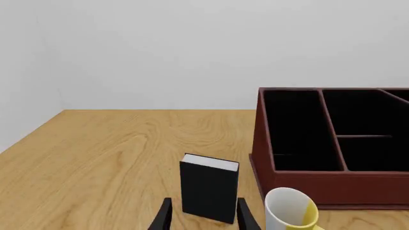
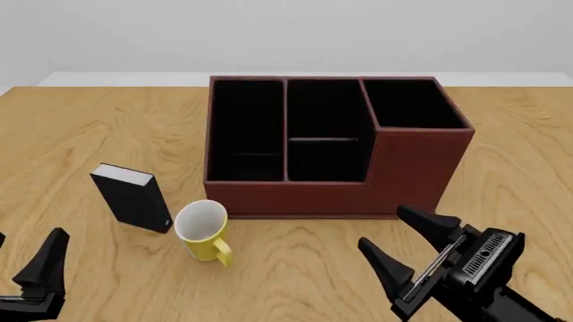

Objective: Pick up the yellow and white mug and place it to the right of the caddy.

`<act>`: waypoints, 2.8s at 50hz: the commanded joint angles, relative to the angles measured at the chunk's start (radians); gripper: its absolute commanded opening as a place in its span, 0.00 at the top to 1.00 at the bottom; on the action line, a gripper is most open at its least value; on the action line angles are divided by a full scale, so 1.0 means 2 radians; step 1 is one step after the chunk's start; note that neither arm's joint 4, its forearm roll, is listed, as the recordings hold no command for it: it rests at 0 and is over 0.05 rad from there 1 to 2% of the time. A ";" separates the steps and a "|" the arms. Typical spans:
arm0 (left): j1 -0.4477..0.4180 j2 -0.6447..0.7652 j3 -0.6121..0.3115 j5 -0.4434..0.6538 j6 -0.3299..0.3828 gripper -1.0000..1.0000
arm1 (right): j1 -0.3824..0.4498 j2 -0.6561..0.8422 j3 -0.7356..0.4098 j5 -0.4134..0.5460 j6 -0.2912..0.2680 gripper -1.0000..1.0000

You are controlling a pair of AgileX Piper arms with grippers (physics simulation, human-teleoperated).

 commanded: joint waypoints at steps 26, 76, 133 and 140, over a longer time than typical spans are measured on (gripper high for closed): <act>0.000 0.000 0.000 0.000 0.000 0.00 | 0.064 0.163 -0.041 -0.125 -0.022 0.00; 0.000 0.000 0.000 0.000 0.000 0.00 | 0.137 0.332 -0.143 -0.170 -0.023 0.00; 0.000 0.000 0.000 0.000 0.000 0.00 | 0.168 0.426 -0.237 -0.151 -0.036 0.00; 0.000 0.000 0.000 0.000 0.000 0.00 | 0.166 0.437 -0.245 -0.151 -0.033 0.00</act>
